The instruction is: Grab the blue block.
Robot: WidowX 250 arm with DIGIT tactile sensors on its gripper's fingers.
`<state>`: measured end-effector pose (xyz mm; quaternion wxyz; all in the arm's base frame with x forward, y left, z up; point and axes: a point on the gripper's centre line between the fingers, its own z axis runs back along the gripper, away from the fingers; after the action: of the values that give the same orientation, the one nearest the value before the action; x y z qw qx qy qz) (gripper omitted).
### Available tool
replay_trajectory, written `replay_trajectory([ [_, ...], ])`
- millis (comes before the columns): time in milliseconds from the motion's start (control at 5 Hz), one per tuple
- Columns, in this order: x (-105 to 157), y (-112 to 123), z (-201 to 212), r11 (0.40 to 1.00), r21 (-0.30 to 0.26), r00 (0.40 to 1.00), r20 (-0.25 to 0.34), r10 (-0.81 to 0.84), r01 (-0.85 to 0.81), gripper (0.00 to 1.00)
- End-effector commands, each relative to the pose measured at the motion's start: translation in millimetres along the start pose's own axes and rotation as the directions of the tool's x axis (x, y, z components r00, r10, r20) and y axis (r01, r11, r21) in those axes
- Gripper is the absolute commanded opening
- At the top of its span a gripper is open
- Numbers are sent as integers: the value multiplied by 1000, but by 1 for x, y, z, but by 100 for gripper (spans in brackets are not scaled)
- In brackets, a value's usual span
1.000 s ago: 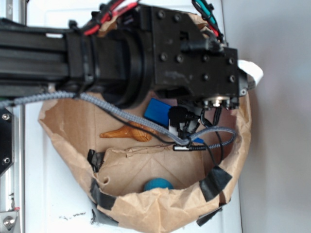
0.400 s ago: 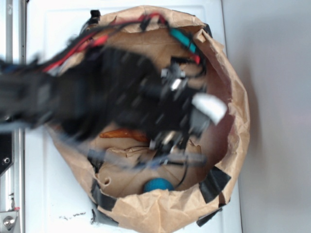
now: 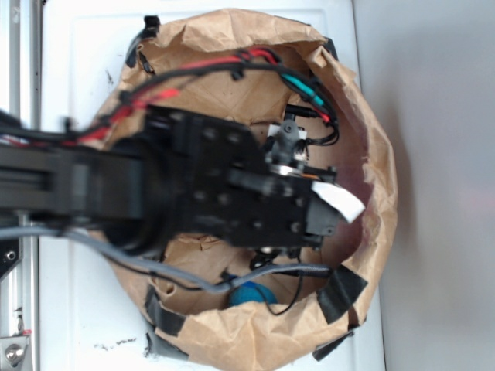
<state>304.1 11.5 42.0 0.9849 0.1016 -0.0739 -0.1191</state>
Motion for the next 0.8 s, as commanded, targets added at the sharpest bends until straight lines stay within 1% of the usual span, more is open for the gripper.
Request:
replay_trajectory([
  [0,26,-4,-18,1000,14,1000,-22,-5,5,100],
  [200,23,-6,-17,1000,24,1000,2,-5,5,62],
  [400,22,1,-11,1000,9,999,37,24,-24,0],
  [600,20,5,-7,999,3,998,57,32,-32,0],
])
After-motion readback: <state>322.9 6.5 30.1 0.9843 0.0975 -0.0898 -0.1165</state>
